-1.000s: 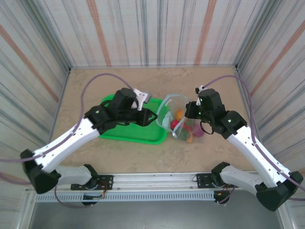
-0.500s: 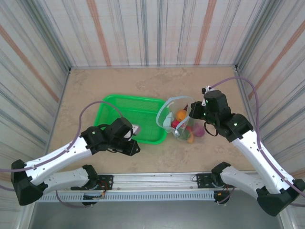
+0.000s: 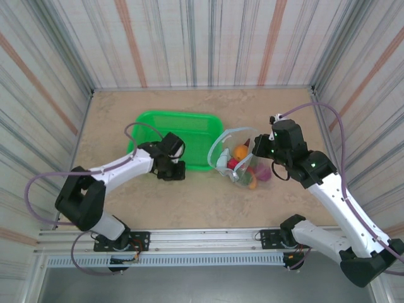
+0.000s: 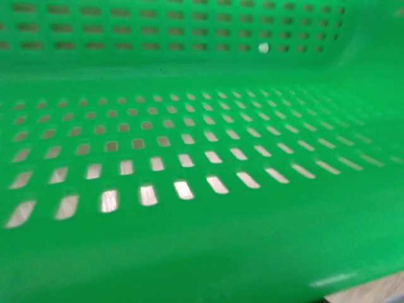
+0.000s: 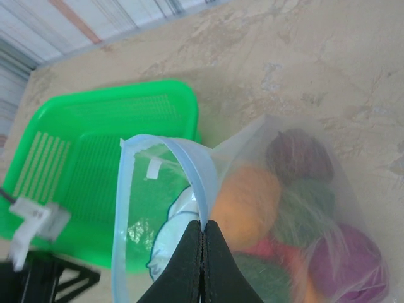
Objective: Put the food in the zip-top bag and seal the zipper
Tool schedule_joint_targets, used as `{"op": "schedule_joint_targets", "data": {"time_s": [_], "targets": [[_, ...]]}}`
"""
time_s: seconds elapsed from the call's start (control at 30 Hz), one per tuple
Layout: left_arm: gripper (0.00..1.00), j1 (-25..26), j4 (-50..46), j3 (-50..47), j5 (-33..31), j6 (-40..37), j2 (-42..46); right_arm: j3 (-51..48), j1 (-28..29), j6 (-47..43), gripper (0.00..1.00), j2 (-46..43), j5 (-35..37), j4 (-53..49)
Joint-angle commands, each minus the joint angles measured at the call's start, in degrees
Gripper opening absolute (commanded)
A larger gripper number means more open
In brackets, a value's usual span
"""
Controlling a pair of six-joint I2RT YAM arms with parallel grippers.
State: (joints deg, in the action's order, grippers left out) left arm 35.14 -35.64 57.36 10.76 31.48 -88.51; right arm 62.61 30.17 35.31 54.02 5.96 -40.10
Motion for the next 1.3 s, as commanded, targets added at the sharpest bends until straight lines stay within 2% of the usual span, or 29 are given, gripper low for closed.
{"op": "schedule_joint_targets", "data": {"time_s": [0.0,0.13,0.2,0.3,0.37,0.43,0.57,0.7,0.87,1.03,1.27], "targets": [[0.33,-2.78,4.43,7.22,1.61,-2.0,-4.57,2.02,-0.38,0.7,0.0,1.35,-2.06,-2.06],[0.35,-7.8,3.44,15.14,4.04,-2.76,-11.7,2.04,-0.38,2.1,0.0,2.38,-3.91,-0.99],[0.38,-10.99,3.58,17.55,6.19,-2.36,-13.36,2.08,-0.33,4.83,0.0,4.33,-7.42,0.52],[0.42,-14.5,4.41,18.62,11.23,-2.11,-10.26,2.34,0.88,12.51,0.0,7.21,-10.69,3.38],[0.49,-14.33,4.32,17.54,11.03,-3.8,-4.86,4.06,3.33,18.16,0.0,9.75,-7.4,2.59],[0.58,-13.65,3.94,14.85,10.99,-4.93,1.29,6.6,6.26,24.96,0.0,12.12,-2.96,0.85],[0.61,-12.26,5.74,6.87,12.42,-3.63,13.53,12.48,12.56,38.16,0.0,15.54,7.36,-3.59],[0.64,-10.23,8.61,-0.35,12.73,-2.84,26.33,16.63,15.45,48.25,0.0,17.62,17.39,-8.6],[0.64,-6.33,15.12,-7.79,12.09,-3.32,37.98,17.49,16.13,56.38,0.0,18.63,21.34,-9.29],[0.66,-1.66,17.34,-9.43,12.83,-7.03,39.69,21.34,18.58,58.87,0.0,20.98,24.19,-10.59],[0.66,4.7,29.08,-11.35,10.74,-6.89,34.79,21.56,19.64,63.94,0.0,23.05,23.08,-9.26]]}}
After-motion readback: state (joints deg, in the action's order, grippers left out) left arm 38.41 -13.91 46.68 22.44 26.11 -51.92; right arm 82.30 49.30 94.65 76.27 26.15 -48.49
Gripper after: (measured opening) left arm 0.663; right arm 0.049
